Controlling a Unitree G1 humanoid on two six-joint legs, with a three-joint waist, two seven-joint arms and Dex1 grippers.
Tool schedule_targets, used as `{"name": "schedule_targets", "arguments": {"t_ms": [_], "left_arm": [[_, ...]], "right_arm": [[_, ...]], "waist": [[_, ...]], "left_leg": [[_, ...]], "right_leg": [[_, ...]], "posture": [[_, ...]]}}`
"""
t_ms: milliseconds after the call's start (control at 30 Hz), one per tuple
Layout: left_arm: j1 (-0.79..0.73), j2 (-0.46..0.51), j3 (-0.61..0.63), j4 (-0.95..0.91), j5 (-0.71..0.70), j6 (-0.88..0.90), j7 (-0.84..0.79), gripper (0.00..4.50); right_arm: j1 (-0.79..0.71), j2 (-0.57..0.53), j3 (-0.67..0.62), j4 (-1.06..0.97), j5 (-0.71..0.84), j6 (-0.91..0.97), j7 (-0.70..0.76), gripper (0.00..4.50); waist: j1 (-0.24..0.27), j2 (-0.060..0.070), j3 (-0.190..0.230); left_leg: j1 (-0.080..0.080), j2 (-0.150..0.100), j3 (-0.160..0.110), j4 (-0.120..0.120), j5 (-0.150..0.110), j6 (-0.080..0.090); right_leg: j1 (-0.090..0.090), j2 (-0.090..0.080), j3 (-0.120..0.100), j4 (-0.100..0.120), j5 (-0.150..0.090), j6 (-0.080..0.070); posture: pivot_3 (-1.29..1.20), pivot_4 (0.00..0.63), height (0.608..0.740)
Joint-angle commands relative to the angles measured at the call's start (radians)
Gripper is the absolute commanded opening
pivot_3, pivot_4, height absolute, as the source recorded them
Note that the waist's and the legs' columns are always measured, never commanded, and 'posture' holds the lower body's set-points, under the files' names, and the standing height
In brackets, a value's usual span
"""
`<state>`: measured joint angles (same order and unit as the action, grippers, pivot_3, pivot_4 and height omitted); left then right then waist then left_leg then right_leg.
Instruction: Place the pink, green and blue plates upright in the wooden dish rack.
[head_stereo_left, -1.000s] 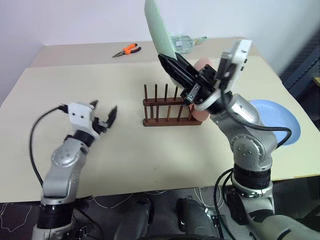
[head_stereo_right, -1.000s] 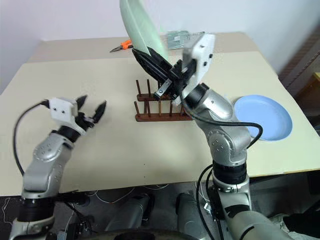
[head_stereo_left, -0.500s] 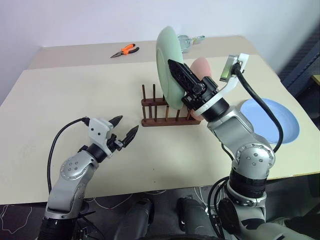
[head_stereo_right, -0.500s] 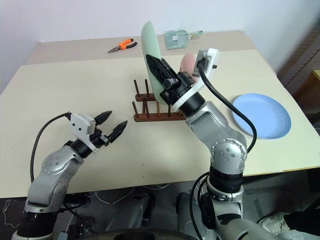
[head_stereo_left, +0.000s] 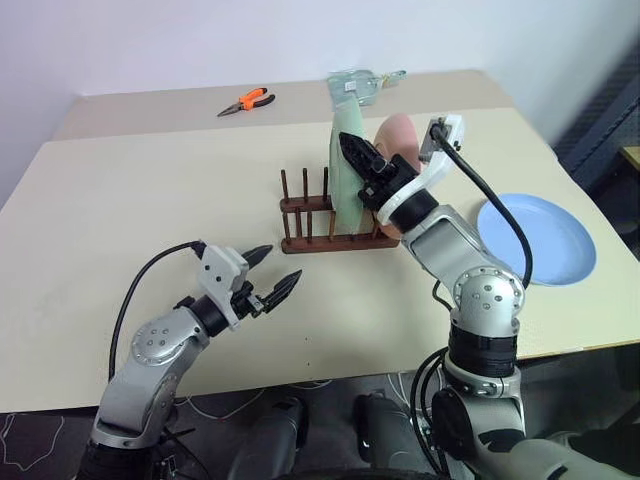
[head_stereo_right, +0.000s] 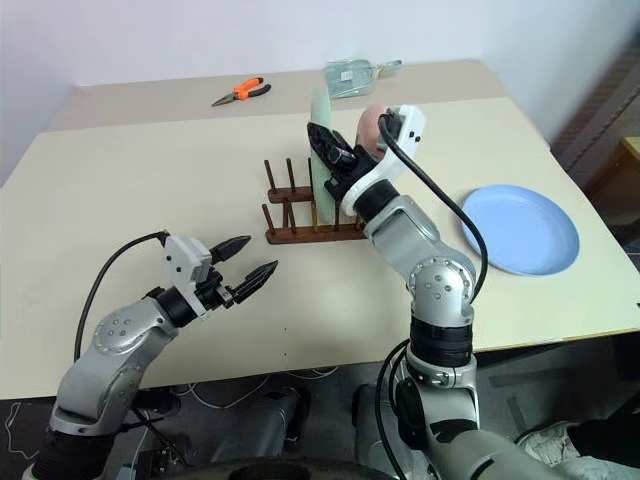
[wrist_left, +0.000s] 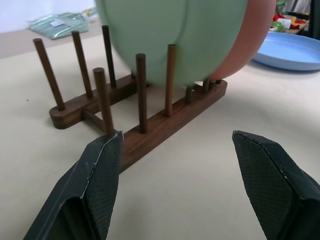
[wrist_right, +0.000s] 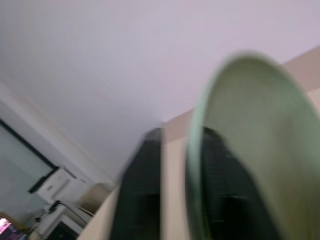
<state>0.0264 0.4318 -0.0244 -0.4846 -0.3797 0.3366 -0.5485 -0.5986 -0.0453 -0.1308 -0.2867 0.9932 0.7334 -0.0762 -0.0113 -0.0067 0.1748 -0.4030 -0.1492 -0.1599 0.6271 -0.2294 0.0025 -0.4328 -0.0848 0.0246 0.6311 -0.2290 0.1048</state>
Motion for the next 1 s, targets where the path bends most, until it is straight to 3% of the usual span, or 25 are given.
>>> {"name": "schedule_targets", "arguments": {"t_ms": [33,100,267,400,567,600,700,800,1000], "left_arm": [[0.007,-0.001,-0.007,-0.031,0.011,-0.025,-0.005,3.59],[0.009,-0.002,-0.008,-0.027,0.015,-0.029,-0.007,3.59],[0.011,-0.005,-0.010,-0.026,0.021,-0.030,-0.012,3.59],[0.005,-0.006,-0.008,-0.022,0.020,-0.028,-0.018,3.59],[0.001,0.003,-0.008,-0.012,0.024,-0.029,-0.031,3.59],[-0.001,0.005,-0.009,-0.007,0.026,-0.031,-0.036,3.59],[-0.016,0.010,-0.025,0.018,0.034,-0.038,-0.058,3.59],[-0.038,0.009,-0.045,0.045,0.046,-0.048,-0.078,3.59],[-0.094,0.007,-0.078,0.109,0.070,-0.076,-0.116,3.59]], "right_arm": [[-0.053,-0.018,0.015,-0.012,-0.042,-0.017,0.022,2.98],[-0.069,-0.041,0.034,-0.013,-0.086,-0.024,0.047,4.04],[-0.111,-0.137,0.100,-0.036,-0.218,-0.054,0.148,4.04],[-0.143,-0.291,0.144,-0.070,-0.376,-0.134,0.279,4.04],[-0.150,-0.473,-0.020,-0.081,-0.344,-0.149,0.402,4.04],[-0.133,-0.512,-0.070,-0.061,-0.342,-0.140,0.407,4.28],[0.024,-0.651,-0.165,-0.006,-0.442,-0.161,0.449,4.28],[0.191,-0.714,-0.176,0.001,-0.516,-0.184,0.479,4.28],[0.473,-0.731,-0.098,0.024,-0.696,-0.190,0.457,4.28]], "waist": [[-0.001,0.000,0.000],[-0.001,0.001,0.000],[0.000,0.001,0.000],[0.002,0.001,0.000],[0.006,0.001,0.001],[0.007,0.001,0.000],[0.024,-0.001,-0.001],[0.026,0.000,0.000],[0.019,0.003,0.000]], "left_leg": [[0.000,0.000,0.000,0.000,0.000,0.000],[0.000,0.000,0.000,0.000,0.000,0.000],[0.000,0.000,0.000,0.000,0.000,0.000],[0.000,0.000,0.001,0.000,0.000,0.000],[-0.001,0.000,0.001,0.001,0.000,0.000],[-0.001,0.000,0.001,0.001,0.000,0.000],[-0.001,0.000,0.001,0.001,0.000,0.001],[-0.001,0.000,0.002,0.001,-0.001,0.002],[-0.001,0.001,0.005,0.002,-0.001,0.002]], "right_leg": [[0.000,0.000,0.000,0.000,0.000,0.000],[0.000,0.000,0.000,0.000,0.000,0.000],[0.000,0.000,0.000,0.000,0.000,0.000],[0.000,0.000,0.000,0.000,0.000,0.000],[0.000,-0.001,0.000,-0.001,0.000,0.000],[0.000,-0.001,0.000,-0.001,0.000,0.000],[0.001,-0.001,0.000,-0.002,0.000,0.000],[0.003,-0.002,-0.001,-0.004,0.000,0.000],[0.001,-0.002,0.000,-0.002,0.000,0.000]], "posture": [[0.00,0.150,0.740],[0.00,0.150,0.740],[0.00,0.150,0.740],[0.00,0.150,0.740],[0.00,0.150,0.740],[0.00,0.150,0.740],[0.00,0.150,0.740],[0.00,0.150,0.740],[0.00,0.150,0.740]]}}
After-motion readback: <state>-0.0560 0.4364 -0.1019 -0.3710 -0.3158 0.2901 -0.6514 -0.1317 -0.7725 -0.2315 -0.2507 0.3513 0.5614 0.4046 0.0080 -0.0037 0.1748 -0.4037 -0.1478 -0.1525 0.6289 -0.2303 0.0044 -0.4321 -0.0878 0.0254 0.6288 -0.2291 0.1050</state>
